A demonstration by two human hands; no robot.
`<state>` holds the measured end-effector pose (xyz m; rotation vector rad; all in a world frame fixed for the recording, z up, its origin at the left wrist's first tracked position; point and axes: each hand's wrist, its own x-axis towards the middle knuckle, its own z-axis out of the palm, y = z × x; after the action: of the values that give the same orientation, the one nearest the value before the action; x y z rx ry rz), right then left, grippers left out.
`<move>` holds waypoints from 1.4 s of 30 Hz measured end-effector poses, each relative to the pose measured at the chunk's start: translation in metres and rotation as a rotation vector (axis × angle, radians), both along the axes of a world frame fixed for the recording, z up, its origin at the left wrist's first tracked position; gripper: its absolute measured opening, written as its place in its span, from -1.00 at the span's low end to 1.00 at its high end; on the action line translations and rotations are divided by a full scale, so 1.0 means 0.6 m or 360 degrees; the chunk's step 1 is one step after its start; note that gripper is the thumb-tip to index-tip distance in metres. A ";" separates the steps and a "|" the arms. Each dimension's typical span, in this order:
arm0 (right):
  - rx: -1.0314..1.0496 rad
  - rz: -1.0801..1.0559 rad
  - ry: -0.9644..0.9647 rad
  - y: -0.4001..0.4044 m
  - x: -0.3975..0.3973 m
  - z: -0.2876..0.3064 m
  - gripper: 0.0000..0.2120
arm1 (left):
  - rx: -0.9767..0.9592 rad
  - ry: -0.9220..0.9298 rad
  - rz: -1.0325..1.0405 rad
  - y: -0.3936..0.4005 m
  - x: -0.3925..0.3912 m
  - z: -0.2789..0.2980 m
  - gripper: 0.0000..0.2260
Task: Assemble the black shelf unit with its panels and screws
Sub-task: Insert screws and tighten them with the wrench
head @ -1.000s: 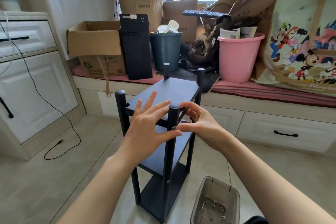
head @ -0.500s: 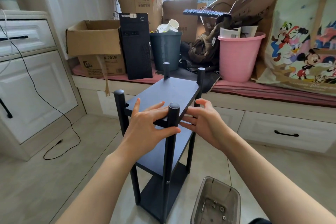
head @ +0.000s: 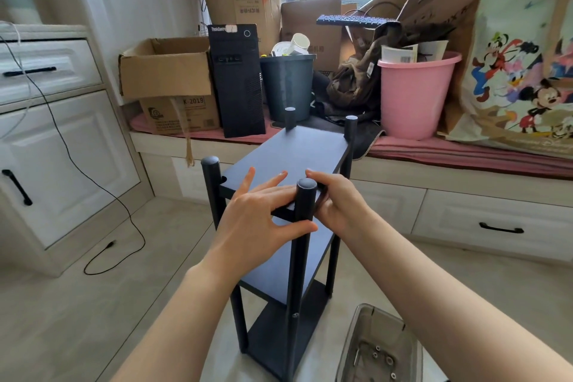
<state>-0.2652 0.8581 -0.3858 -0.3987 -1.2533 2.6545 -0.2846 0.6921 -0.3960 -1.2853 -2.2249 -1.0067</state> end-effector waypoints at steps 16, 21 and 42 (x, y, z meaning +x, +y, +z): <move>0.0113 -0.0016 -0.0066 -0.002 0.000 0.000 -0.91 | -0.0110 -0.0028 -0.0026 -0.002 -0.007 -0.008 -0.57; 0.0203 -0.0141 -0.0143 -0.003 -0.009 -0.004 -0.91 | -0.0093 -0.0047 -0.0032 -0.001 -0.007 -0.007 -0.56; -0.0005 0.0111 0.0002 -0.021 -0.022 0.006 -0.82 | 0.0025 -0.0218 0.0049 -0.027 -0.020 0.006 -0.66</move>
<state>-0.2783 0.8453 -0.3822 -0.3598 -1.2857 2.7142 -0.2967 0.6759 -0.3923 -1.2046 -2.3256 -1.1295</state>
